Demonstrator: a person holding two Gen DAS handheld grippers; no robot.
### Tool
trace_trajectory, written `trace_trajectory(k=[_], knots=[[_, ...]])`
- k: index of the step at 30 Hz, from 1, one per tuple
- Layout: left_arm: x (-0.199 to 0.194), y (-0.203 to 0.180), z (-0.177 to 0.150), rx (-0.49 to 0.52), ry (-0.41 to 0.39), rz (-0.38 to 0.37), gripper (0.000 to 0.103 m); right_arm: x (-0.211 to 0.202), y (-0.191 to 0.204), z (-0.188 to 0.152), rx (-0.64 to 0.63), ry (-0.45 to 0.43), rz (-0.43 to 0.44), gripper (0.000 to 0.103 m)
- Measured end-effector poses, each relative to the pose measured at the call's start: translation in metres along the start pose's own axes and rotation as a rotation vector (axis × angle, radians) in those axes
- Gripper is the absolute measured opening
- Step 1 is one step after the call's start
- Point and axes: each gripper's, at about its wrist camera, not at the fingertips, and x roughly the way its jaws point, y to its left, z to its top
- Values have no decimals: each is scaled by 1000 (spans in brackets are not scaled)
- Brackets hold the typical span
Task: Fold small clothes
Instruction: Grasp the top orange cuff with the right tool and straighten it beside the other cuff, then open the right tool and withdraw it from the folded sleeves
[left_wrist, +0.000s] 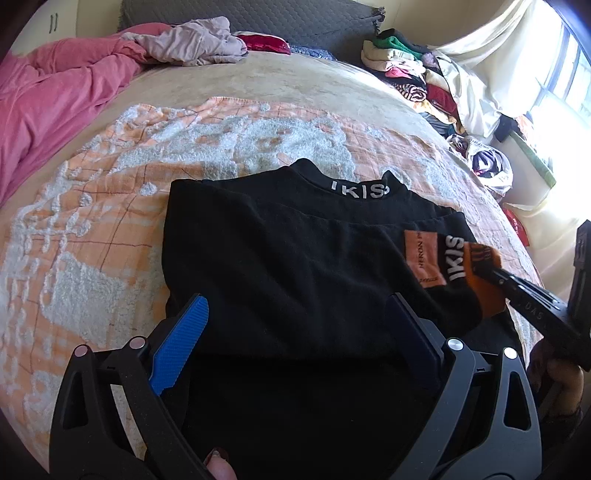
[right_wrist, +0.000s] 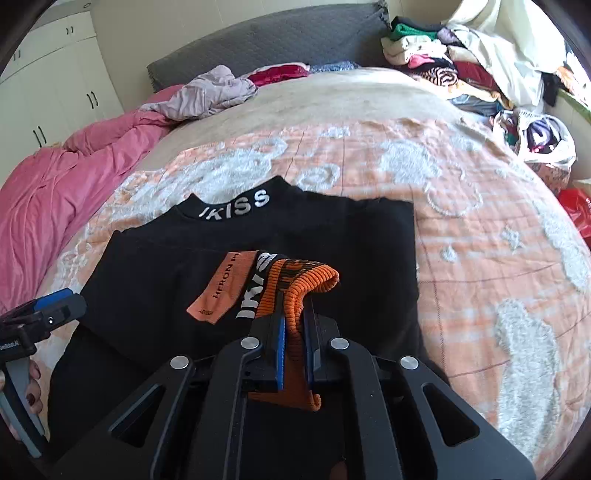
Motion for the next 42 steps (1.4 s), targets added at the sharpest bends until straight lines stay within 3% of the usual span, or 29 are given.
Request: trace_trajectory(k=[4,6,7,10,11,14,16,18,24,30,39,42], knots=[[4,-3,3,18,3,11,90,18,-6,-5,-26,95,-87,9],[4,-2,5,18,1,14,90,26,-15,-8,8,139,-116,18],[4,-2,6,17,-2,15,90,26,-20,-7,34,138,-126,33],[6,-1,12,14,-9,20,89,14,-23,-3,66,79,-97,36],[8,-1,14,16,-8,23,86,9,-20,-2,61,54,-82,37],[18,-5,19,38,18,14,63,-2,-4,0,27,1,9,40],[31,-10,19,75,56,8,53,-4,11,1,-13,-4,42,40],[52,-9,11,99,137,50,47,-3,26,0,-65,1,52,40],[50,1,-4,121,114,34,47,10,54,-4,-114,37,101,40],[49,5,-5,103,110,14,47,47,50,-15,-92,190,21,44],[44,5,-6,97,98,12,48,38,52,-18,-103,173,22,46],[41,4,-6,95,93,8,50,27,51,-14,-97,139,50,56]])
